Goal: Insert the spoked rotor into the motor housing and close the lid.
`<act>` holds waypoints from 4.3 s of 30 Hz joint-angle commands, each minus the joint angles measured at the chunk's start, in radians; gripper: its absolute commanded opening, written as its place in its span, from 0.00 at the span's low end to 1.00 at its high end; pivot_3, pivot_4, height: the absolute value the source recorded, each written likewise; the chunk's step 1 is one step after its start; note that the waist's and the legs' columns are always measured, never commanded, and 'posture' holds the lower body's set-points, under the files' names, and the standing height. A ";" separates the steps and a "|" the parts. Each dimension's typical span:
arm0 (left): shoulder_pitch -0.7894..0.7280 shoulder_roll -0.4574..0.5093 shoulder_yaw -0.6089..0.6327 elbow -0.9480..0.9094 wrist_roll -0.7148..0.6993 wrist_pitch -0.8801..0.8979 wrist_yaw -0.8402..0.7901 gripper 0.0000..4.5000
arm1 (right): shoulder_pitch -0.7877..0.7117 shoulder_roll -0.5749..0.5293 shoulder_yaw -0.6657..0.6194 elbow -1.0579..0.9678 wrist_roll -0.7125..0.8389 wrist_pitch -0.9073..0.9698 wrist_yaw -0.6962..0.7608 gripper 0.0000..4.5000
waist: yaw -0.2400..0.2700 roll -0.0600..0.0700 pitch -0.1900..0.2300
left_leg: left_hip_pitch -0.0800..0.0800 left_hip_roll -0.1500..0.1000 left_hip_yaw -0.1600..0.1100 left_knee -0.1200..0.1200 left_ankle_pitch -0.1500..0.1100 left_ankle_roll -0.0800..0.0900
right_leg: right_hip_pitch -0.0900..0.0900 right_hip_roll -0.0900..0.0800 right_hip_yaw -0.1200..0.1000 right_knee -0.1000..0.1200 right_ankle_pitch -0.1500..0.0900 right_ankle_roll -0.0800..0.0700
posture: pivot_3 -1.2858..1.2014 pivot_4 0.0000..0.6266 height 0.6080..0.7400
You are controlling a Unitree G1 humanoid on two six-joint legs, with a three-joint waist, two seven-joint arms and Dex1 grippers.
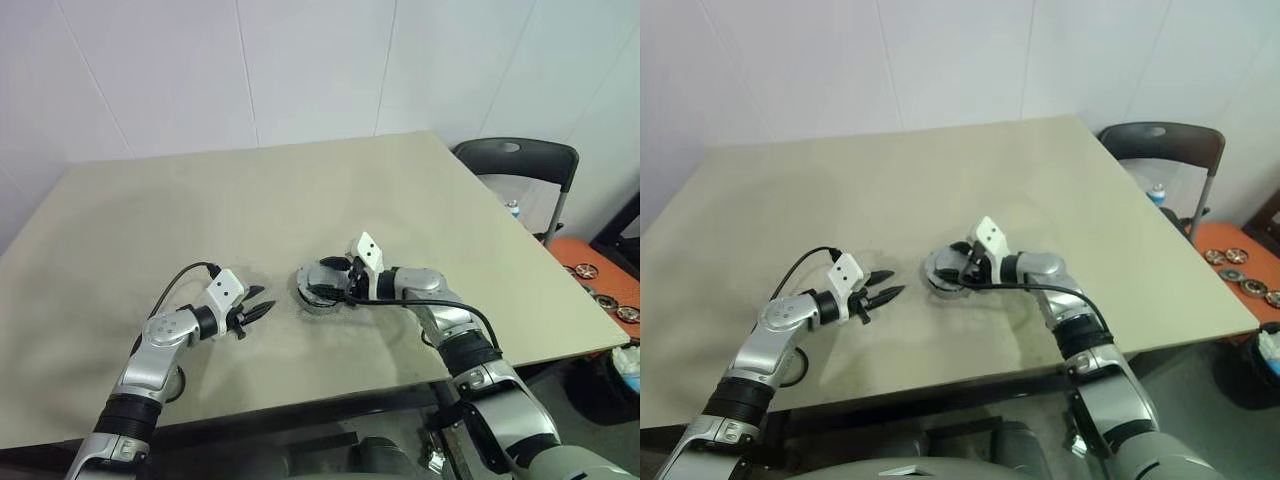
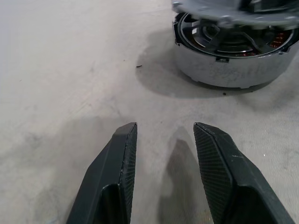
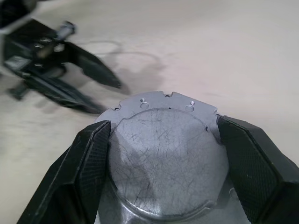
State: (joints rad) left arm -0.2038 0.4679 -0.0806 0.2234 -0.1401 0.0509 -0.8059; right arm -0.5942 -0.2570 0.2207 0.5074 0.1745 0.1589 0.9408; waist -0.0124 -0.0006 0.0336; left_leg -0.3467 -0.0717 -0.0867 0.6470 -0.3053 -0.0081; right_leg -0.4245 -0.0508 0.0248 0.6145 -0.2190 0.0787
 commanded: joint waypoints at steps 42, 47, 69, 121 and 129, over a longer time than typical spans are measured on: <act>0.002 0.007 0.022 -0.023 -0.009 -0.019 0.005 0.46 | -0.007 -0.026 0.047 -0.026 -0.100 0.094 0.063 0.72 | 0.002 -0.001 -0.001 | 0.004 -0.001 0.000 0.001 0.000 0.001 | 0.004 0.000 0.000 0.001 0.000 0.000 | 0.52 0.00 1.00; 0.001 0.006 0.022 -0.022 -0.009 -0.019 0.006 0.46 | -0.007 -0.022 0.057 -0.018 -0.120 0.079 0.045 0.72 | 0.001 0.000 -0.001 | 0.005 0.000 0.001 0.001 0.000 0.001 | 0.005 0.000 0.000 0.002 0.000 0.000 | 0.52 0.00 1.00; -0.007 -0.003 0.014 -0.018 -0.007 -0.022 0.003 0.46 | -0.037 -0.004 0.042 0.037 -0.117 0.150 -0.003 0.72 | 0.000 -0.001 -0.002 | 0.013 0.000 0.000 0.003 0.000 0.000 | 0.014 0.002 0.000 0.003 0.000 -0.001 | 0.52 0.00 1.00; -0.371 -0.157 -0.226 0.467 0.169 -0.014 -0.279 0.01 | 0.015 -0.023 0.010 -0.080 -0.031 0.319 0.030 0.72 | 0.011 -0.004 -0.019 | 0.027 -0.001 -0.002 0.003 -0.001 0.003 | 0.030 0.001 -0.002 -0.002 -0.004 0.007 | 0.52 0.00 1.00; -0.366 -0.150 -0.214 0.445 0.163 -0.019 -0.256 0.00 | 0.006 -0.096 -0.053 -0.137 0.093 0.463 0.163 0.89 | 0.031 -0.002 -0.019 | 0.022 -0.002 -0.002 0.002 -0.010 0.007 | 0.025 0.000 -0.001 -0.003 -0.006 0.006 | 0.52 0.00 1.00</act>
State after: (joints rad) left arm -0.6107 0.3126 -0.2526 0.6215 -0.0225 -0.0049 -1.0585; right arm -0.5856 -0.3376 0.1774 0.3757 0.2344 0.5980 1.0618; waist 0.0182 -0.0031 0.0142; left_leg -0.3259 -0.0738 -0.0882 0.6483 -0.3165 -0.0004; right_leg -0.4017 -0.0515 0.0243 0.6119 -0.2250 0.0847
